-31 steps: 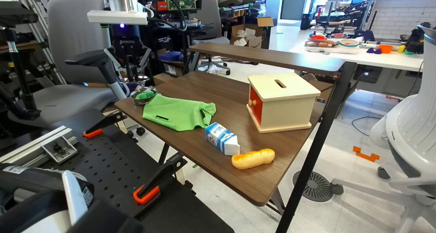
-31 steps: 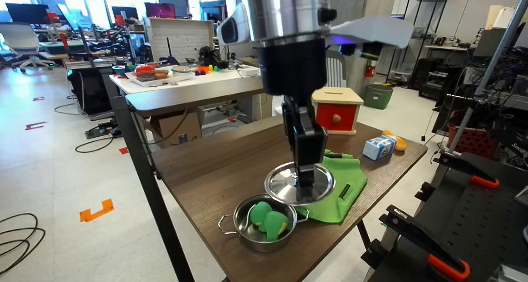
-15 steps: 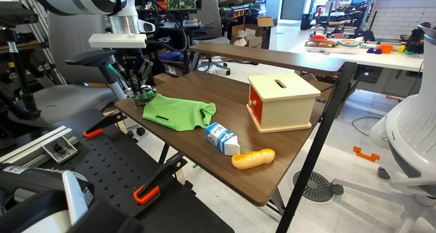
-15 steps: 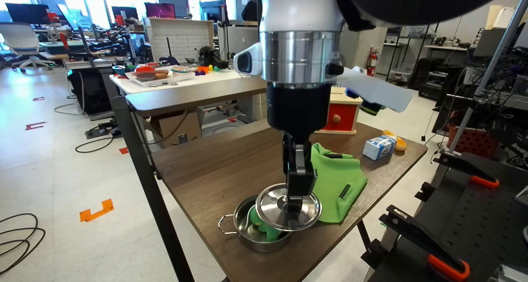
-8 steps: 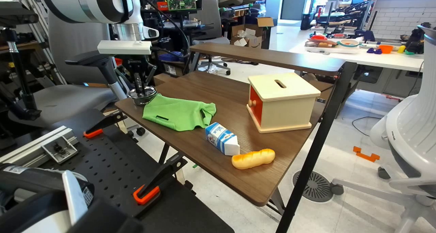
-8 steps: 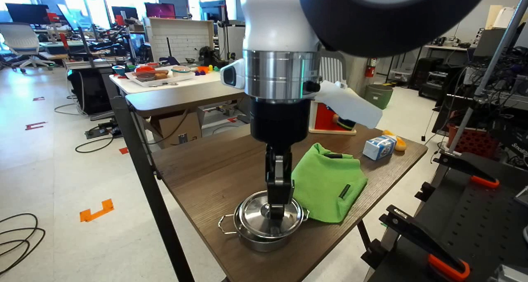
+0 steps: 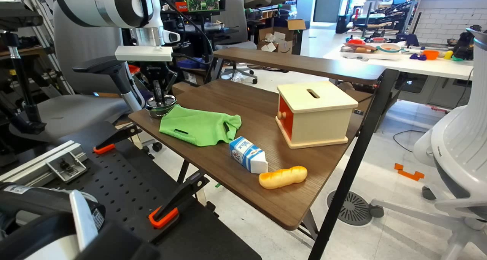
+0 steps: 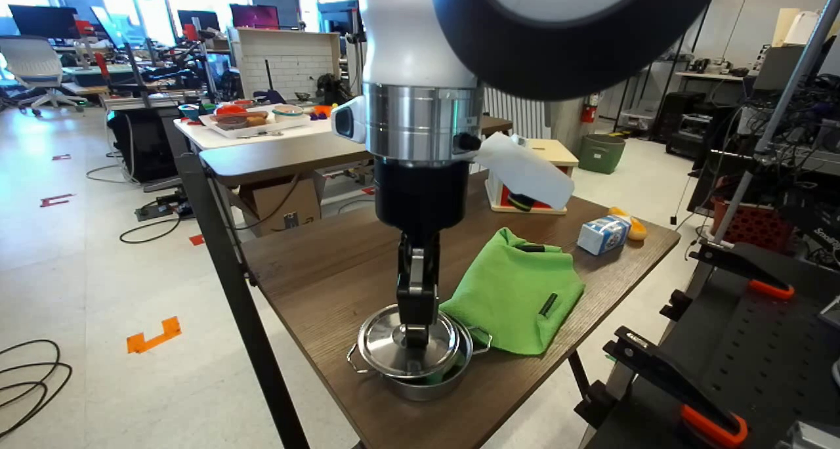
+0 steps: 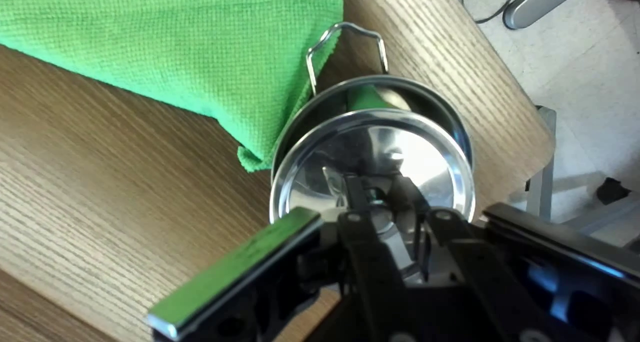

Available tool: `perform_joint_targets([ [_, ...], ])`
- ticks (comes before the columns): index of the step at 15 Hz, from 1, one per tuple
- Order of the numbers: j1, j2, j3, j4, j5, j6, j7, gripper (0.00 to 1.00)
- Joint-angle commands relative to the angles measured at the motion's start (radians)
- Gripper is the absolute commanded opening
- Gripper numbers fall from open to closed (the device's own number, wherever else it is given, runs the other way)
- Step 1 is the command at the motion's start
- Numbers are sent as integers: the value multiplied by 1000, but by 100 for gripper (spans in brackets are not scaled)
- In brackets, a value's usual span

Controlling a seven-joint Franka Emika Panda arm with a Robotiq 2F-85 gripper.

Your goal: Put the lid on the pot

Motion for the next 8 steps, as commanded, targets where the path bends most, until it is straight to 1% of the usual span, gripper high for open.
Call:
perform_joint_targets([
  [1,-5,31,18,32,-2,3,2,5],
  [8,-9,24,12,26,-2,-12,11,5],
])
